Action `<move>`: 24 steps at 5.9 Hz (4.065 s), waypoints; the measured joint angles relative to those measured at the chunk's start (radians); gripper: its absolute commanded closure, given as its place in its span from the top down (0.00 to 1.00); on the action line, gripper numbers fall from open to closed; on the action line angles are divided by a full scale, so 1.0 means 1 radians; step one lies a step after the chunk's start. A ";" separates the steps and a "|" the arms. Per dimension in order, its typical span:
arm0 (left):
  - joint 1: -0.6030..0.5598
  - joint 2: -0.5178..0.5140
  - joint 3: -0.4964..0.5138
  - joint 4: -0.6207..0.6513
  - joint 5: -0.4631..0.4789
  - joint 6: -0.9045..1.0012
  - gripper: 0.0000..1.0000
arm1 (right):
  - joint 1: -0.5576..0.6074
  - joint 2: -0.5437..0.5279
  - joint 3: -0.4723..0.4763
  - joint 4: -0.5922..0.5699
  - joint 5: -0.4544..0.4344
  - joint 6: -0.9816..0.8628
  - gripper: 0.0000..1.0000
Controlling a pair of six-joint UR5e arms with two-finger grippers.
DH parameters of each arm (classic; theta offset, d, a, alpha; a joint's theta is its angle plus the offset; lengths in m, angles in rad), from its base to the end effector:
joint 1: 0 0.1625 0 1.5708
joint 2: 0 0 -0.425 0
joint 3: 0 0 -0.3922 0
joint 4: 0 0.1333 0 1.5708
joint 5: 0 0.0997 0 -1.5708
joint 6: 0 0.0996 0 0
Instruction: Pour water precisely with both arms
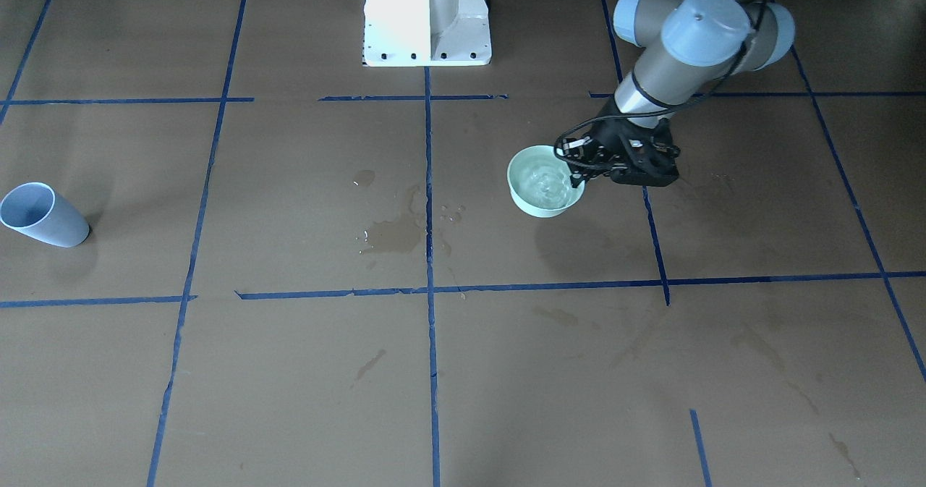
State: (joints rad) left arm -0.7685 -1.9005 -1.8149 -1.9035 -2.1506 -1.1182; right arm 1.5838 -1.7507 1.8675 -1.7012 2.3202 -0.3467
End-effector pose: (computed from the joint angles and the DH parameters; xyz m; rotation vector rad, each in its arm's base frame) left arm 0.3724 -0.4695 0.3246 0.0628 1.0270 -0.0249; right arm 0.0708 -0.4113 0.6092 0.1218 -0.7428 -0.3128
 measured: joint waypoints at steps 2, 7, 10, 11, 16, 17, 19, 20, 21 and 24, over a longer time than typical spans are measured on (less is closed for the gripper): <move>-0.082 0.139 -0.016 -0.040 -0.079 0.168 0.00 | -0.018 -0.015 0.000 0.000 -0.004 0.000 1.00; -0.294 0.307 0.156 -0.046 -0.264 0.619 0.00 | -0.021 -0.027 -0.001 0.001 0.000 -0.002 1.00; -0.305 0.324 0.230 -0.047 -0.270 0.715 0.00 | -0.021 -0.027 -0.001 0.001 0.001 -0.002 1.00; -0.306 0.331 0.244 -0.048 -0.270 0.727 0.00 | -0.021 -0.027 0.000 0.002 0.001 -0.002 1.00; -0.308 0.338 0.296 -0.048 -0.265 0.768 0.33 | -0.024 -0.024 0.001 0.001 0.001 -0.002 1.00; -0.314 0.338 0.302 -0.047 -0.263 0.770 0.58 | -0.024 -0.023 0.001 0.001 0.001 -0.002 1.00; -0.382 0.334 0.296 -0.044 -0.264 0.769 1.00 | -0.030 -0.022 0.001 0.002 0.000 -0.002 1.00; -0.440 0.333 0.283 -0.040 -0.266 0.794 1.00 | -0.032 -0.021 0.002 0.002 -0.001 -0.002 1.00; -0.505 0.333 0.264 -0.027 -0.268 0.832 1.00 | -0.034 -0.021 0.002 0.004 -0.011 -0.002 1.00; -0.726 0.334 0.240 0.088 -0.273 0.920 1.00 | -0.034 -0.019 0.001 0.012 -0.012 0.002 1.00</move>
State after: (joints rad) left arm -1.4949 -1.5662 -1.5751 -1.8155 -2.4236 -0.1986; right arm 1.5494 -1.7694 1.8682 -1.6895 2.3084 -0.3451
